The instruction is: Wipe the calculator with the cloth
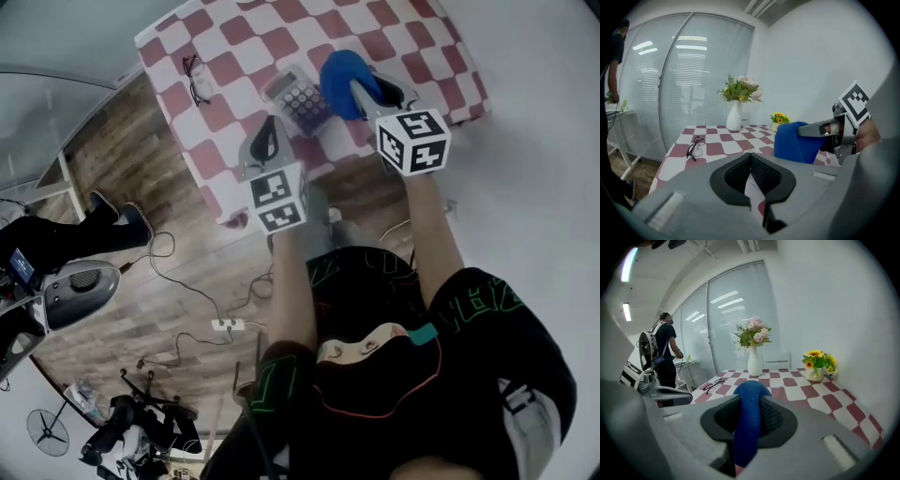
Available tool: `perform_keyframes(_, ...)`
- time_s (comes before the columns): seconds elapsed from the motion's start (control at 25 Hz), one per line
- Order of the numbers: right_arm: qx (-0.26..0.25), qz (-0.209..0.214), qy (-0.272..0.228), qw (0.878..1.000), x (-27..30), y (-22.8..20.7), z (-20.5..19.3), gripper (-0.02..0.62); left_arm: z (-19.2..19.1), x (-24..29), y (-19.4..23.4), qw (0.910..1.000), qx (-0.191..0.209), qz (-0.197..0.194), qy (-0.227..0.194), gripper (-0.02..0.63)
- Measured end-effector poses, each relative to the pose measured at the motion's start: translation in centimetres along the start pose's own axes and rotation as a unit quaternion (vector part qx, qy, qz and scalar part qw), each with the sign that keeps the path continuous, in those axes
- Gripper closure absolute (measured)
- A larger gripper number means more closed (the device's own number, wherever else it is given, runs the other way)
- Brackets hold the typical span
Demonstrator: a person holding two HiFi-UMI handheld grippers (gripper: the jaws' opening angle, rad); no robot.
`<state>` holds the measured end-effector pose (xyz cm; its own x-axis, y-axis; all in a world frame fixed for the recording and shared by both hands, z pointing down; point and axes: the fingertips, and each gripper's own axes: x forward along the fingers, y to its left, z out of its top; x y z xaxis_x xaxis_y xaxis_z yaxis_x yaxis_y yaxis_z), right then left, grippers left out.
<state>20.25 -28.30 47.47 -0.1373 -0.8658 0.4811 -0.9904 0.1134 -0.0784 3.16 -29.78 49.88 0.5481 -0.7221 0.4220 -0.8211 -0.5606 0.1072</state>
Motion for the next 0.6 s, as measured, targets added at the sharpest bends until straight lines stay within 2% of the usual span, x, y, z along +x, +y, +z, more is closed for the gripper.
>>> perform_keyframes(0.28, -0.023, 0.036, 0.027, 0.999, 5.6, 1.8, 0.4, 0.512, -0.2, 2.1, 3.4, 0.9995, -0.022, 0.02, 0.015, 0.597)
perform_keyframes(0.4, -0.035, 0.05, 0.041, 0.997, 7.4, 2.6, 0.1, 0.512, 0.3, 3.0, 3.9, 0.9995, -0.013, 0.02, 0.02, 0.597)
perform_keyframes(0.6, -0.096, 0.084, 0.056, 0.99, 9.9, 5.3, -0.4, 0.512, 0.0, 3.9, 4.6, 0.9993, -0.024, 0.024, 0.018, 0.597)
